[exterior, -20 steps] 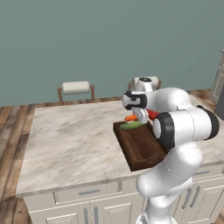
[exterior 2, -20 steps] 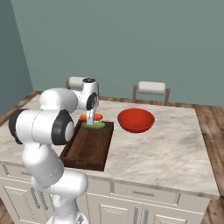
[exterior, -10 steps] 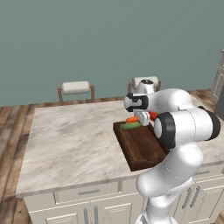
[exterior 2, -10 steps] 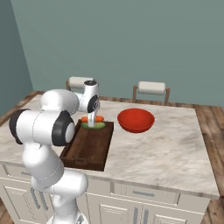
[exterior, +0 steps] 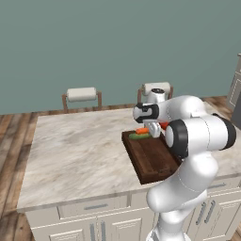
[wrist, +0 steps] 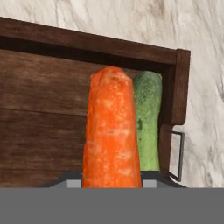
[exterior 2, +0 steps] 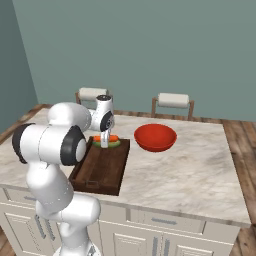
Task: Place the two vegetables and bowl onto the tray for setting up a vegetable dip station.
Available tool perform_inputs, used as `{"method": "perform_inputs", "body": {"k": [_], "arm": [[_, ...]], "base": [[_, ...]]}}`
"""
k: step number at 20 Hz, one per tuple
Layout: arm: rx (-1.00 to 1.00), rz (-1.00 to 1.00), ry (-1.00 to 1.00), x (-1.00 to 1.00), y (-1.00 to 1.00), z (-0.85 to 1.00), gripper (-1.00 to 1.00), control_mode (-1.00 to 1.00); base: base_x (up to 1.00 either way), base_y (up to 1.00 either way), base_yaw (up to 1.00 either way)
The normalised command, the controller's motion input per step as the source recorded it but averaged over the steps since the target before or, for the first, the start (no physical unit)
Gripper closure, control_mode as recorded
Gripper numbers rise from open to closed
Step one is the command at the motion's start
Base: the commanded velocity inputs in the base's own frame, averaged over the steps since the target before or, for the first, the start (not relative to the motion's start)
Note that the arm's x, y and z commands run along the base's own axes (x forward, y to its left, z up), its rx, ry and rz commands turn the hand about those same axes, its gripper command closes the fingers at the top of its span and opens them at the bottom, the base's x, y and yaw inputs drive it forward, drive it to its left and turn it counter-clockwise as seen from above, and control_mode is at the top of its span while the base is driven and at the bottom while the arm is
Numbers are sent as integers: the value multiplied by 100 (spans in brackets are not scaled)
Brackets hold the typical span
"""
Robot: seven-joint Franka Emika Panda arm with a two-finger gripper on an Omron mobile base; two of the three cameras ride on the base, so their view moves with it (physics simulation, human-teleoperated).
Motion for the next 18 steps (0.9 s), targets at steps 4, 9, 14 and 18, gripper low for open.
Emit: {"method": "perform_inputs", "body": {"k": [4,9,14,18], "arm": [[0,0,0,0,0,-13,100,-100],[0,0,0,0,0,-11,100,-100],[0,0,0,0,0,-10,100,-100],[0,0,0,0,0,-8,100,-100]], "base": [[0,0,0],[0,0,0],[0,0,0],[0,0,0]]}}
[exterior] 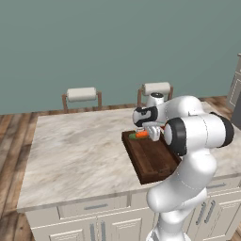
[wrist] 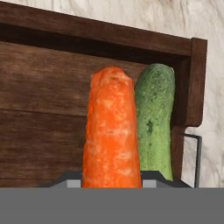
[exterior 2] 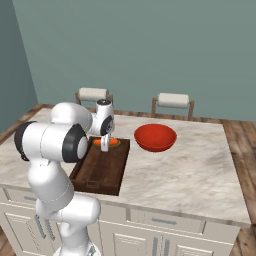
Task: Place the two vegetables and bowl onto the tray for setting up a vegetable dip station.
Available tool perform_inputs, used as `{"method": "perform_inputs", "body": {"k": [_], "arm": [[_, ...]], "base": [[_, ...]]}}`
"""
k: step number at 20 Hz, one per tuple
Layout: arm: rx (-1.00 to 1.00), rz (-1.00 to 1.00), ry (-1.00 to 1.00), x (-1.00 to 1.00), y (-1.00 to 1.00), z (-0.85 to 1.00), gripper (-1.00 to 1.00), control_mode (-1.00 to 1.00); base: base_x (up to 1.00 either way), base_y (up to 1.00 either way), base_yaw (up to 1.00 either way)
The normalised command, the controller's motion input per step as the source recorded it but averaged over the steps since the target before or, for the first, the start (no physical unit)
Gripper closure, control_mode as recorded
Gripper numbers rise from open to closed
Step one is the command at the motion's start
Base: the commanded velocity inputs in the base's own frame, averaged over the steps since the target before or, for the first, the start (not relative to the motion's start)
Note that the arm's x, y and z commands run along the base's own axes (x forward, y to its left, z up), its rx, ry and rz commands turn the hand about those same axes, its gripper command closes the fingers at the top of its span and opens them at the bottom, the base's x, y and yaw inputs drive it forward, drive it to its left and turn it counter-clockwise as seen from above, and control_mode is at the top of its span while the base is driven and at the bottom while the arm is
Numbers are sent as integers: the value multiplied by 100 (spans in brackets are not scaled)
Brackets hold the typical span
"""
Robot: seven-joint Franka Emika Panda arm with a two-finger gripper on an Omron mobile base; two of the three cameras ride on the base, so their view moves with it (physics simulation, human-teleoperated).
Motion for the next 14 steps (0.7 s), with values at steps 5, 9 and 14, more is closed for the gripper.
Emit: {"method": "perform_inputs", "body": {"k": [5,9,14], "arm": [[0,0,0,0,0,-6,100,-100],[0,0,0,0,0,-7,100,-100],[0,0,0,0,0,-10,100,-100]], "base": [[0,0,0],[0,0,0],[0,0,0]]}}
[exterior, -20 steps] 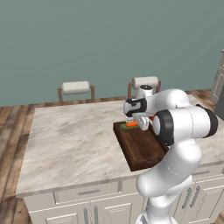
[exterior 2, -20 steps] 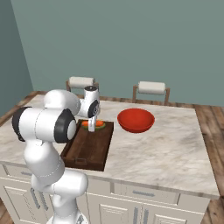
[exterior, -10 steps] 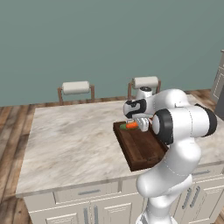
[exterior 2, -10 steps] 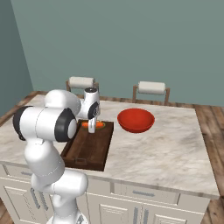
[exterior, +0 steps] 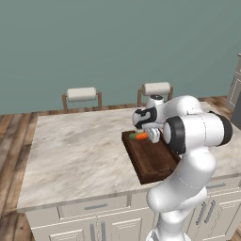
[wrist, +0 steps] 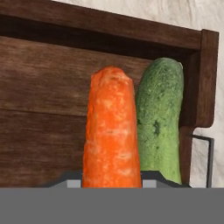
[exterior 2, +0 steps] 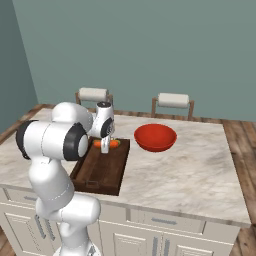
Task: Place the two vegetables and bowl onto the tray for setting up a vegetable dip station.
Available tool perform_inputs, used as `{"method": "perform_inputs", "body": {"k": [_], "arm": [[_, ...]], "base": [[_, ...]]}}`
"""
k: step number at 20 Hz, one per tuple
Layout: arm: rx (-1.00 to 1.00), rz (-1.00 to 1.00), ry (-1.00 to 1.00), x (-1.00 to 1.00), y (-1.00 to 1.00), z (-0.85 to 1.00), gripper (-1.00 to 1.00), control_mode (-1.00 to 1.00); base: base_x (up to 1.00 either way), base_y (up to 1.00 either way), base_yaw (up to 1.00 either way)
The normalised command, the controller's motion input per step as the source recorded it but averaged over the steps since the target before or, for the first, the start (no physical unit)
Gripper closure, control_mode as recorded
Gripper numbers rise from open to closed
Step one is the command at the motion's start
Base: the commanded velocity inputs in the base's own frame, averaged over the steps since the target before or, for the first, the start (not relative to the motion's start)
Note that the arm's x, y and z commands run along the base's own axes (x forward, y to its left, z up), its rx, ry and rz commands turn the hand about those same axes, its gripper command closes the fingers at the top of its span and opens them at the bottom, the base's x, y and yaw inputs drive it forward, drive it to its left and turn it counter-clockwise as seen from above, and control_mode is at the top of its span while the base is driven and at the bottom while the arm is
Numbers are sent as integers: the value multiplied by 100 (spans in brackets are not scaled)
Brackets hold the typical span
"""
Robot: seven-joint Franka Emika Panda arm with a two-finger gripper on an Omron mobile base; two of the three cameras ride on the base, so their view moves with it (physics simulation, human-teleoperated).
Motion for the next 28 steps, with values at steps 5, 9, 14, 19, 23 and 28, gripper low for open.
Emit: {"method": "perform_inputs", "body": {"k": [5,9,14,19,23,28], "arm": [[0,0,0,0,0,-11,-100,-100],[0,0,0,0,0,-3,-100,-100],[0,0,0,0,0,0,-100,-100],[0,0,0,0,0,0,-100,-100],[0,0,0,0,-2,1,-100,-100],[0,-1,0,0,-10,13,-100,-100]], "base": [[0,0,0],[0,0,0],[0,0,0],[0,0,0],[0,0,0],[0,0,0]]}}
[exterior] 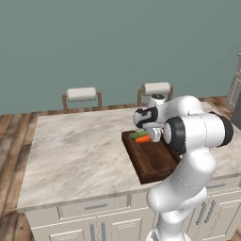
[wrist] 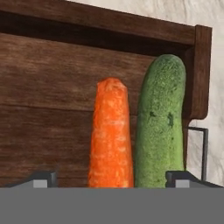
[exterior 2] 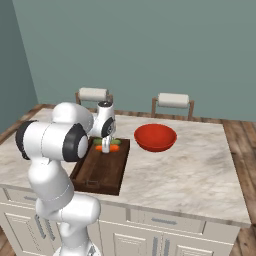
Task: Place the two vegetables and bowl onto the tray for setting up a vegetable dip station.
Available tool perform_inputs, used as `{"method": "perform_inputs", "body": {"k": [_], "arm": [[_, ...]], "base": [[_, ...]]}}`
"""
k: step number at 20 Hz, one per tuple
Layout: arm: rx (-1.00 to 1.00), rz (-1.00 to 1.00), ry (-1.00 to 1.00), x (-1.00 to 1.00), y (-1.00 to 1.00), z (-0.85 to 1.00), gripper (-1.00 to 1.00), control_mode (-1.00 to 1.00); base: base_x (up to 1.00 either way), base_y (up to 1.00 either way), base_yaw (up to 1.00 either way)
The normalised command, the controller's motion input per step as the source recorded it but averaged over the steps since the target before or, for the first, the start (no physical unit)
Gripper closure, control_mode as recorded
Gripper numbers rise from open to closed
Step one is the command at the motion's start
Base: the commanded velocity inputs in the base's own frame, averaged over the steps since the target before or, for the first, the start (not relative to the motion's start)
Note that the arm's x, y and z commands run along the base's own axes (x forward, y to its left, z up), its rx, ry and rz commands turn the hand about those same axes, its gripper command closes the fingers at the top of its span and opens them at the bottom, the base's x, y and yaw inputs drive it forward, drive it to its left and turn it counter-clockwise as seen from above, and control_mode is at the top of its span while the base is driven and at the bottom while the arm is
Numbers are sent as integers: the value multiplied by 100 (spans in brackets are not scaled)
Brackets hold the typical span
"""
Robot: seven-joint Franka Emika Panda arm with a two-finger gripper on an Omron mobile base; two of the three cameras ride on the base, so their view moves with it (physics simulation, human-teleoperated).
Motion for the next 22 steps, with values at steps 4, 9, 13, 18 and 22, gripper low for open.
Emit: {"method": "perform_inputs", "body": {"k": [4,9,13,18,22], "arm": [[0,-6,0,0,-8,29,-100,-100],[0,-8,0,-1,-8,39,-100,-100],[0,-7,0,-1,-7,38,-100,-100],[0,-8,0,-1,-8,29,-100,-100],[0,-9,0,-12,-15,19,-100,-100]], "base": [[0,0,0],[0,0,0],[0,0,0],[0,0,0],[0,0,0]]}}
